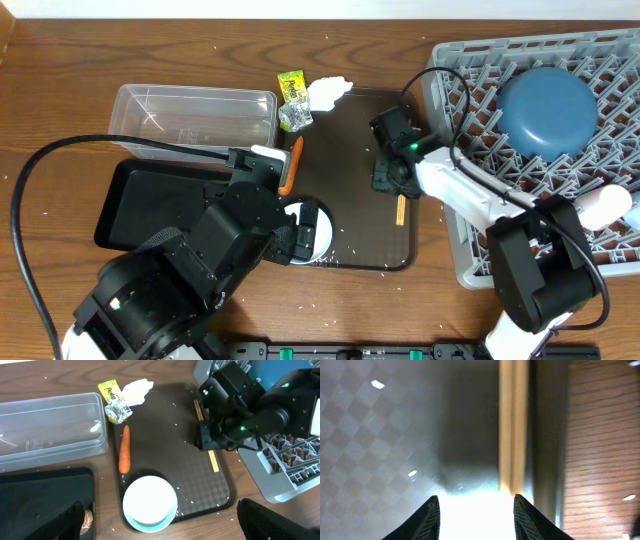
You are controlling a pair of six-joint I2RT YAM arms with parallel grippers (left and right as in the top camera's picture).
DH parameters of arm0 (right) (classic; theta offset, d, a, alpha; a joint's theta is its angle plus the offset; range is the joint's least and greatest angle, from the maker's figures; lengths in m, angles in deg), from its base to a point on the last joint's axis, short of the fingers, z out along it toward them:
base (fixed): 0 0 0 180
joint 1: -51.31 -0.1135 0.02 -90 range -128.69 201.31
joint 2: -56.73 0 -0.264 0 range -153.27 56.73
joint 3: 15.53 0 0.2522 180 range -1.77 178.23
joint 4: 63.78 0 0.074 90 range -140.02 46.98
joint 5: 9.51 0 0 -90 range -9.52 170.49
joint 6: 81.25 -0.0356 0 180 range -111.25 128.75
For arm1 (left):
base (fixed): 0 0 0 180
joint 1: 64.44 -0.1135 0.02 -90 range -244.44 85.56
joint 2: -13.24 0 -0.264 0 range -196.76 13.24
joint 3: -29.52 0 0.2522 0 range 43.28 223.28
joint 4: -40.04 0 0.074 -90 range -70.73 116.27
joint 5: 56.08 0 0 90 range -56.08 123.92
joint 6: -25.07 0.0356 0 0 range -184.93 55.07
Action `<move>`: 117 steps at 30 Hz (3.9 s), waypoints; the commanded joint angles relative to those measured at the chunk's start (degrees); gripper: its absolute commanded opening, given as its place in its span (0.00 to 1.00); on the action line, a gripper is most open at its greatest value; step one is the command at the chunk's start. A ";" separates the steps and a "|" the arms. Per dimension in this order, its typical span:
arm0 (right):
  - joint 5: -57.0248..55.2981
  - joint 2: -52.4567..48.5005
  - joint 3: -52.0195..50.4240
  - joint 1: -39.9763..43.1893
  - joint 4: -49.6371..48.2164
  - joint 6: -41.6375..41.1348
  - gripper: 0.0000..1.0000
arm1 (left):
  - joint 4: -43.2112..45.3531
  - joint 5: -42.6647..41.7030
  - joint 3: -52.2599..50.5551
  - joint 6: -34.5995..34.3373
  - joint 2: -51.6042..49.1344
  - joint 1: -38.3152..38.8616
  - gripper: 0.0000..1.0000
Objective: Sort waste into correct bins and load items into the dishwasher rack
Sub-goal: 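Reach the right gripper to the chopsticks on the tray and grasp, then carry one chopstick with the right gripper into the dish rack, then grasp the second chopstick with the right gripper and place it in the rack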
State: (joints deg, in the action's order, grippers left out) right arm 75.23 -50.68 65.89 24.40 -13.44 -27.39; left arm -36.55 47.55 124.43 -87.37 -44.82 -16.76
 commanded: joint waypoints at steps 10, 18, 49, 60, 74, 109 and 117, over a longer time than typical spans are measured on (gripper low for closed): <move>0.37 -5.70 0.04 -0.33 -1.01 1.07 0.30 | -0.13 -0.13 0.72 0.33 0.09 -0.09 0.98; 1.66 -4.72 0.61 0.26 -0.92 4.04 0.01 | -0.13 -0.15 0.72 0.33 0.09 -0.09 0.98; 18.38 18.27 1.20 19.56 5.81 42.42 0.33 | -0.13 -0.13 0.72 0.33 0.09 -0.09 0.98; 7.98 15.34 -0.24 6.93 5.09 16.00 0.29 | -0.13 -0.13 0.74 0.33 0.09 -0.09 0.98; 2.47 -1.09 -0.31 3.69 1.99 1.86 0.32 | -0.13 -0.15 0.72 0.35 0.09 -0.09 0.98; 10.16 15.50 0.68 23.39 0.68 46.14 0.03 | -0.13 -0.13 0.72 0.33 0.09 -0.09 0.98; 11.98 20.72 0.96 20.02 0.15 42.16 0.41 | -0.13 -0.13 0.72 0.33 0.09 -0.09 0.98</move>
State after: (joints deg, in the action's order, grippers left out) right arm 85.02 -34.53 66.63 46.71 -12.91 16.72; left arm -36.55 47.55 124.43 -87.37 -44.82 -16.76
